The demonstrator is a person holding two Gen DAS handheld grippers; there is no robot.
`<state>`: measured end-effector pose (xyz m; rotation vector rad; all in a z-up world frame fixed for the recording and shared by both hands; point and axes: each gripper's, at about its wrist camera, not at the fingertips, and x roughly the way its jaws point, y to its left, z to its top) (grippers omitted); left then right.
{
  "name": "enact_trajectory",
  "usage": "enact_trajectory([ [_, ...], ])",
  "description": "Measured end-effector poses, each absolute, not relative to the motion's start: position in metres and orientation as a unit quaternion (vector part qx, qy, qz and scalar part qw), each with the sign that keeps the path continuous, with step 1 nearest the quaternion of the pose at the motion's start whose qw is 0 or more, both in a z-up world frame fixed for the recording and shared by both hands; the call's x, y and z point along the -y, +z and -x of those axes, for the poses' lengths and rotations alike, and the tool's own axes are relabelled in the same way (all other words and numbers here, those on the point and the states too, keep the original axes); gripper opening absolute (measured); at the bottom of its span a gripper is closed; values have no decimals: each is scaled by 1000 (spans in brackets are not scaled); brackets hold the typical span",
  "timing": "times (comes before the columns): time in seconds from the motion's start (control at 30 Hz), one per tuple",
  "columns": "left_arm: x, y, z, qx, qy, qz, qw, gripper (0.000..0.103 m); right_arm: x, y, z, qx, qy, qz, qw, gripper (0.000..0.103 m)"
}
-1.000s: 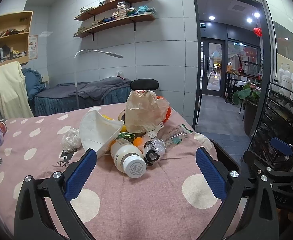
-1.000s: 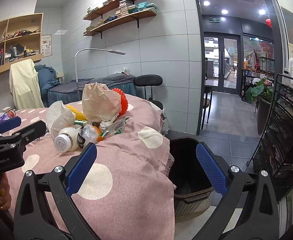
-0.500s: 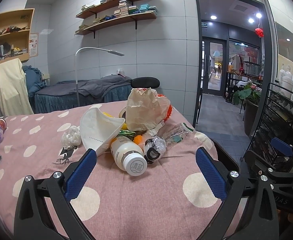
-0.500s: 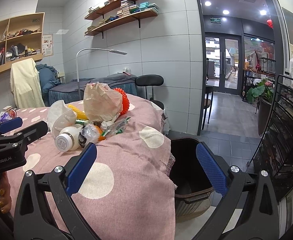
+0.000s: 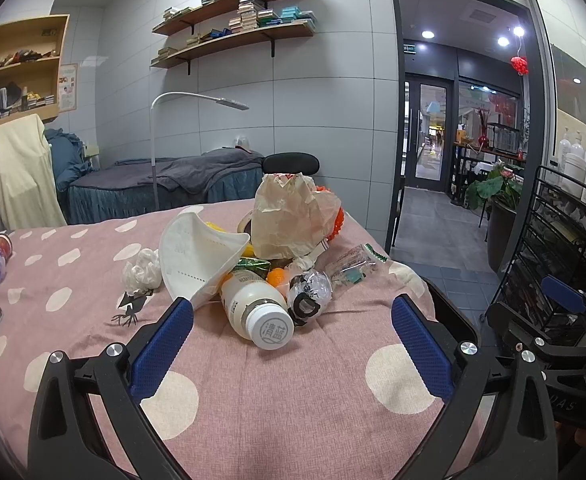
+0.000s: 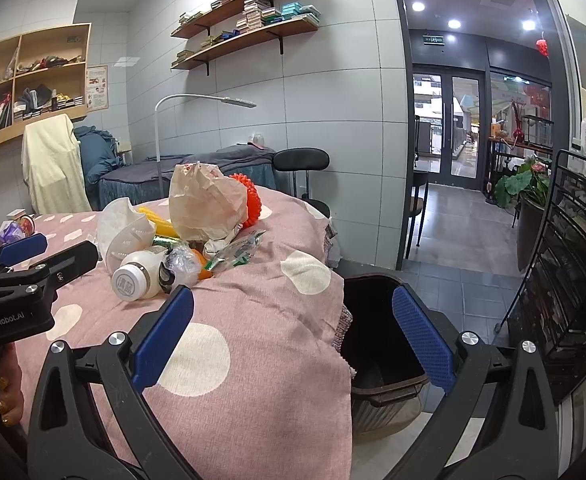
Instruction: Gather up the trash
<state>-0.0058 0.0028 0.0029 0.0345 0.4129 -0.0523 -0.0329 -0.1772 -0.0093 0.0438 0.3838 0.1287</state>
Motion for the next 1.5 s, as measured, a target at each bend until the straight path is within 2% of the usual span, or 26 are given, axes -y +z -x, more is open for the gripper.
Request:
enact_trajectory([
  [1.5,-2,-8,8,-224,-22,-10,974,97,172,-12,27,-206,72,-16,976,98],
])
